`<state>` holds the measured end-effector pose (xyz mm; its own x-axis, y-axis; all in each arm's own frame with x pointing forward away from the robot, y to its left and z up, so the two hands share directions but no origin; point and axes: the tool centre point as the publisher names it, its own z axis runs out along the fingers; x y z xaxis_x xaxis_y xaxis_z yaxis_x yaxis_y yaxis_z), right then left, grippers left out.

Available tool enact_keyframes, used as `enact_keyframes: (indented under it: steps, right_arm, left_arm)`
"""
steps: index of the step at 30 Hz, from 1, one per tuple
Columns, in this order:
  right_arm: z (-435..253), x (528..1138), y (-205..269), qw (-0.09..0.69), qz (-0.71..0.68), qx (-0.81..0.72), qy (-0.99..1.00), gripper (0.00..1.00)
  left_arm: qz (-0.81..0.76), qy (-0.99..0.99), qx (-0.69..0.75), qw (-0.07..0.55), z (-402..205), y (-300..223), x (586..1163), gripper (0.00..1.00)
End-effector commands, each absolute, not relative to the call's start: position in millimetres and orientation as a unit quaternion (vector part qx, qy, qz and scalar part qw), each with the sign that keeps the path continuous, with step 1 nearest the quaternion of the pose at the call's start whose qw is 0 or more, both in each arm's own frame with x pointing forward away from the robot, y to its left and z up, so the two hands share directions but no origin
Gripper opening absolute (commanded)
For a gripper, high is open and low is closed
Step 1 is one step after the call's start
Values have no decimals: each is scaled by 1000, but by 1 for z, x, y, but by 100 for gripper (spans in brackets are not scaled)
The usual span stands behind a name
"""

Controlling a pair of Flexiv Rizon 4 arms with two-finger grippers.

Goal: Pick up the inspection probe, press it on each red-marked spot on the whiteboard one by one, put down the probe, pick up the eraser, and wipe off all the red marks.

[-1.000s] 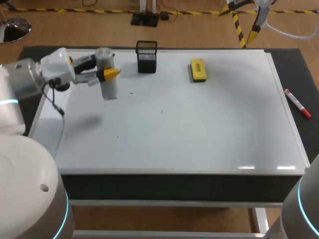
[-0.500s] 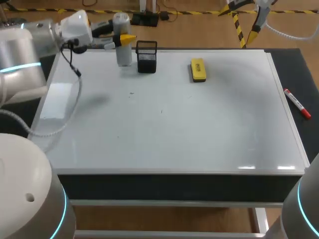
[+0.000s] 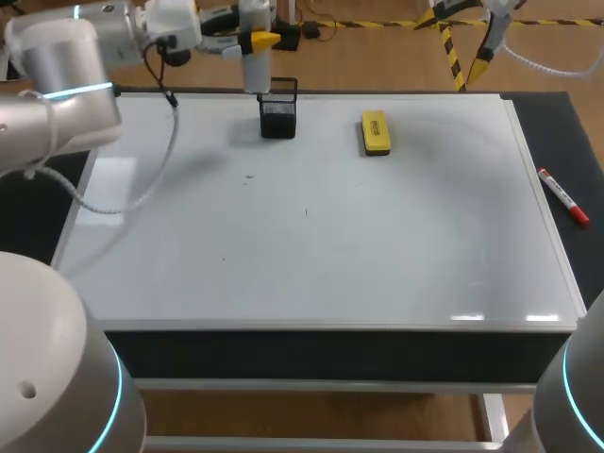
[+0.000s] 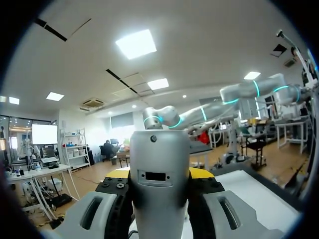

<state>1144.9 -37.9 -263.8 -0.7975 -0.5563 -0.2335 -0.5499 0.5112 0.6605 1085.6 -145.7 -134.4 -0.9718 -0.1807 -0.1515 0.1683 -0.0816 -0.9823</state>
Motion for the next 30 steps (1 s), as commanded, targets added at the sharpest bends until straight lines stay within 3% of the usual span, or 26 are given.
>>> enact_keyframes:
  steps: [1, 30]
  right_arm:
    - [-264, 1153, -41, 29, -374, 329, -867, 100]
    - [-264, 1153, -41, 29, -374, 329, -867, 100]
  left_arm:
    - [-741, 666, 31, 84, -140, -157, 1117, 0]
    - [-747, 661, 21, 63, -190, -176, 1154, 0]
